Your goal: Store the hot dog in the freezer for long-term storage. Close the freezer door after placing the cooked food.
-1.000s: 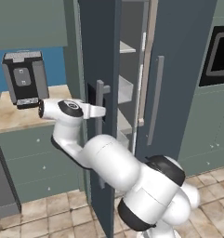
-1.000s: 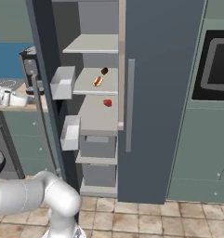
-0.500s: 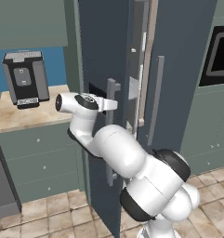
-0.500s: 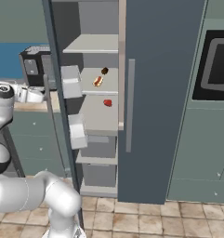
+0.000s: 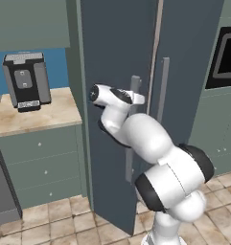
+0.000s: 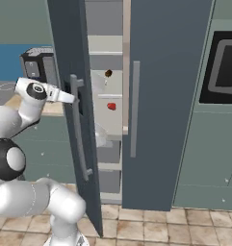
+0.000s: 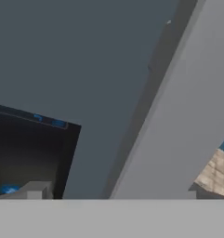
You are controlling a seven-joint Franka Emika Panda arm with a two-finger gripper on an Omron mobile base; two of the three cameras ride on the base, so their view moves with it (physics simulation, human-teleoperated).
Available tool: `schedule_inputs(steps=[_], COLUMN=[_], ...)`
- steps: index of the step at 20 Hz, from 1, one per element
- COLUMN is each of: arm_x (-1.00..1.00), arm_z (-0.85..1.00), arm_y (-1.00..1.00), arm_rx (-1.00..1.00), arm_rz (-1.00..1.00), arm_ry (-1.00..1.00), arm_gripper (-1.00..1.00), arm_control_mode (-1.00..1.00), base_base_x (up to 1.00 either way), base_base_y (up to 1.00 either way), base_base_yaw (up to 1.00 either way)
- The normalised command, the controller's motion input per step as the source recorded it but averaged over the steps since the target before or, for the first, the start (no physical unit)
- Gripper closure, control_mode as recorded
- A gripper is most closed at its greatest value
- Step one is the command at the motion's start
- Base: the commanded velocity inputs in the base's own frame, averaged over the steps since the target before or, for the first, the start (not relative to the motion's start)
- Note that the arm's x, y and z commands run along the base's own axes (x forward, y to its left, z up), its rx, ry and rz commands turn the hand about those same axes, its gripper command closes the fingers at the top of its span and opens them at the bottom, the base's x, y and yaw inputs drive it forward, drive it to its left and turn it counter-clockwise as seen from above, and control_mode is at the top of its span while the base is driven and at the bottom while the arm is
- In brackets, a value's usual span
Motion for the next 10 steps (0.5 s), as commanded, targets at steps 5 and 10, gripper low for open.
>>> schedule_inputs(steps=[5,10], arm_x=[0.43,0.48], arm_z=[0.09,0.14], arm_y=[-0.5,-0.38], arm_rx=[0.14,0.27], arm_rz=[0.05,0.09], arm_ry=[0.16,0.21], arm_gripper=[-1.0,-1.0], arm_control_mode=[-1.0,-1.0], base_base_x=[0.0,0.0], base_base_y=[0.0,0.0], base_base_yaw=[0.0,0.0])
